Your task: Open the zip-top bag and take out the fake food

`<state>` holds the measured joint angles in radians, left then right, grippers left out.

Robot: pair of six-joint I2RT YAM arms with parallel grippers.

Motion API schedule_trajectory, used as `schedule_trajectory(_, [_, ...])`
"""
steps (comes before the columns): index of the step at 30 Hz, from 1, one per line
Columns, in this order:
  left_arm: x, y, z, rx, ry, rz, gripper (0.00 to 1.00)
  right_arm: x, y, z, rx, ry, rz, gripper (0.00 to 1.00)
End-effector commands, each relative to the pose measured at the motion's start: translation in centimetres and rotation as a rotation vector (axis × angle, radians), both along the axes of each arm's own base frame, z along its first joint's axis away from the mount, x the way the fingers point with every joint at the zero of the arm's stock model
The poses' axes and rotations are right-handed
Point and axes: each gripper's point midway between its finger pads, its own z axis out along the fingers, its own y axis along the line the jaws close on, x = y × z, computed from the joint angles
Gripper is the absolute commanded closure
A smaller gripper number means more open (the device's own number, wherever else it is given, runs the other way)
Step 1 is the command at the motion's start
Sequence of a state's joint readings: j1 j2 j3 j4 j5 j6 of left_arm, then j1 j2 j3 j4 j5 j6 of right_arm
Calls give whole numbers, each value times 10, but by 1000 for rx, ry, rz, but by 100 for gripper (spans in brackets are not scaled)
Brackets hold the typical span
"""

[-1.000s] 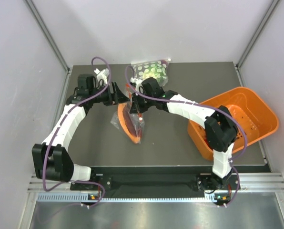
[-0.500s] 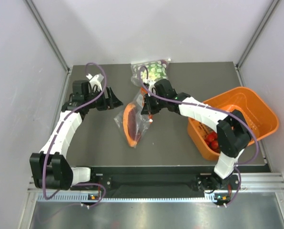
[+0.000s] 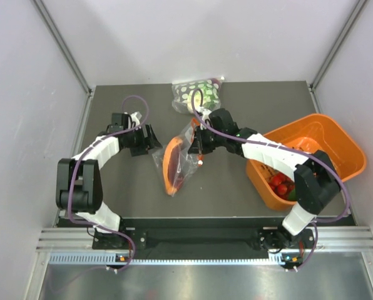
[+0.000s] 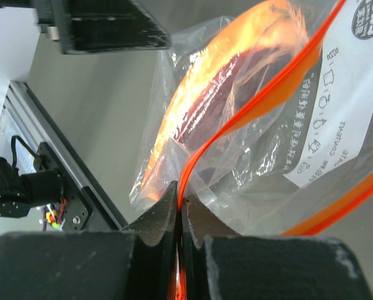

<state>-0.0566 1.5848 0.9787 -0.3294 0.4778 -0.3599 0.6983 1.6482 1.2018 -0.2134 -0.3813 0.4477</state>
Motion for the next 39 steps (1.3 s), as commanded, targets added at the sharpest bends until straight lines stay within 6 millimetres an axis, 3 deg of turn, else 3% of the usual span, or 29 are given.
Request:
schedule_trajectory(1, [24,4,3,27,-44,-2,16,2,9,24,72,-47,-16,100])
schedule_trajectory(5, [18,6,-6,35,-4,10,21,1,12,22,72,-43,-21,100])
schedule_trajectory(9, [8,-6,-11,-46,25,-1,36,3,16,20,69,-31,-10,100])
schedule_trajectory(16, [-5,-32,-15,-247,68,-5,71,4,24,22,67,-27,16,100])
schedule_trajectory(17, [-5,-34,-13,-272,69,-4,81,4,23,22,65,-27,13,100])
schedule_trajectory(19, [-6,-35,-14,-278,76,-5,89,5,23,27,65,-37,12,100])
schedule_trajectory(20, [-6,-35,-13,-278,75,-6,100,5,23,29,66,-41,11,100])
schedule_trajectory(23, [-5,-36,-10,-280,67,-12,100,3,20,33,61,-46,9,99])
schedule_trajectory(26, [-5,-34,-6,-270,51,-11,100,3,8,41,44,-54,-11,76])
schedule_trajectory(27, [-6,-34,-8,-267,60,-14,100,4,3,45,47,-59,-23,60])
schedule_trajectory(28, [-7,-33,-9,-259,61,-19,100,9,-7,57,68,-69,-49,51])
schedule_trajectory(31, [-11,-33,-16,-249,88,-26,100,25,-35,78,116,-83,-118,36])
schedule_trajectory(35, [-14,-32,-20,-241,93,-22,100,48,-67,103,119,-145,-191,31])
schedule_trajectory(39, [-15,-31,-18,-239,88,-24,100,67,-92,92,40,-150,-269,35])
